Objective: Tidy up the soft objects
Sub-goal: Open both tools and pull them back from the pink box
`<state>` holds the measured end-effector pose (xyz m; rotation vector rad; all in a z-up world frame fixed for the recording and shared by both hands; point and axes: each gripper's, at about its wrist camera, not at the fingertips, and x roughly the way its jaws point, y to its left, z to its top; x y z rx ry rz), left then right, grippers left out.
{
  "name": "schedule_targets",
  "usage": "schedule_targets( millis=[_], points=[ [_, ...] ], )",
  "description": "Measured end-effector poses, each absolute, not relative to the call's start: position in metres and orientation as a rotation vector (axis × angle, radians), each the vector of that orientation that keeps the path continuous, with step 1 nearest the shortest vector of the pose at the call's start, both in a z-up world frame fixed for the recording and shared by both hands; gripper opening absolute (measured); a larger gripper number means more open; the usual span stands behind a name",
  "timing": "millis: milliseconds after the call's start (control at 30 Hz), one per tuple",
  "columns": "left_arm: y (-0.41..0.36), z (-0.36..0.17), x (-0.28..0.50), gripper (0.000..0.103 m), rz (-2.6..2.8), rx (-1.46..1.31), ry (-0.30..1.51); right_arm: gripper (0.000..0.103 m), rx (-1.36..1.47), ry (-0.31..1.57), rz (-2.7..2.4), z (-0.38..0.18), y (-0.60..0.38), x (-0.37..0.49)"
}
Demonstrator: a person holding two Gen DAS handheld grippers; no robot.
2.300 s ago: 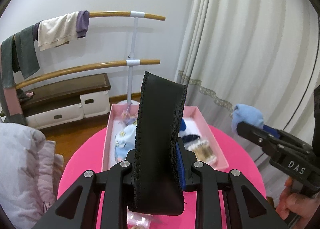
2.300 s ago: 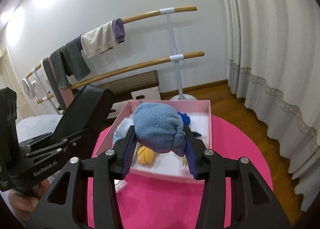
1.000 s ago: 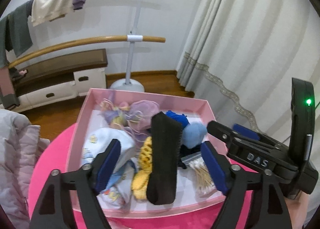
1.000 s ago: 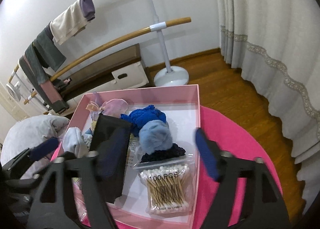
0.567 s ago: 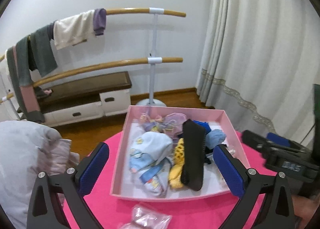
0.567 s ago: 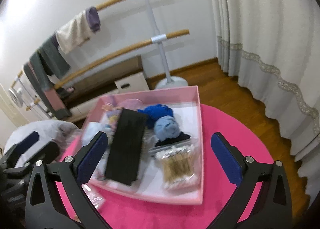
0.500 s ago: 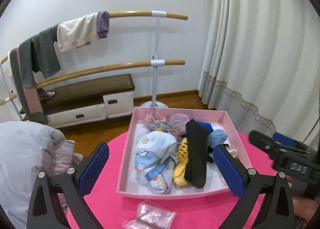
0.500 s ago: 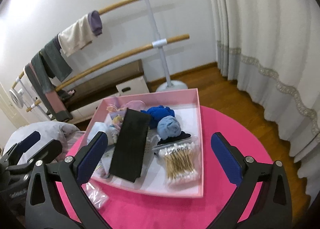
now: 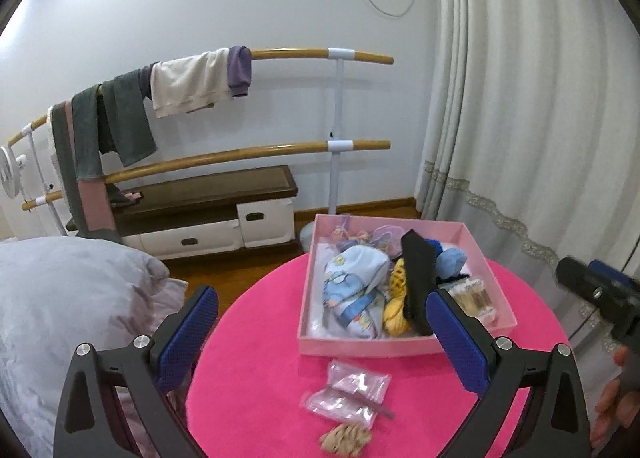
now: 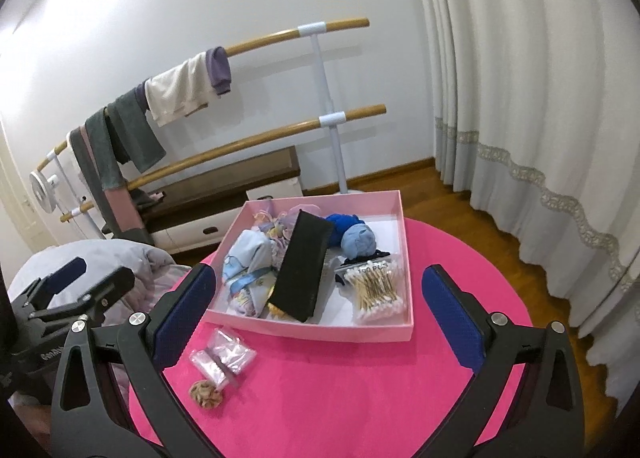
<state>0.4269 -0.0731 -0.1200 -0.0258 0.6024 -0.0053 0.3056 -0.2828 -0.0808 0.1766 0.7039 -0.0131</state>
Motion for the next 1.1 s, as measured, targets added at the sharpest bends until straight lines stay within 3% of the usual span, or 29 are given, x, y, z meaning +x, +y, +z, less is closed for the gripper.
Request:
schedule_targets(
  millis=[1100],
  points=[
    [-0.075,-0.119,0.302,0.103,0.006,0.021,0.611,0.103,0.193,0.667,0.024,-0.085,-0.252,0.2]
  ],
)
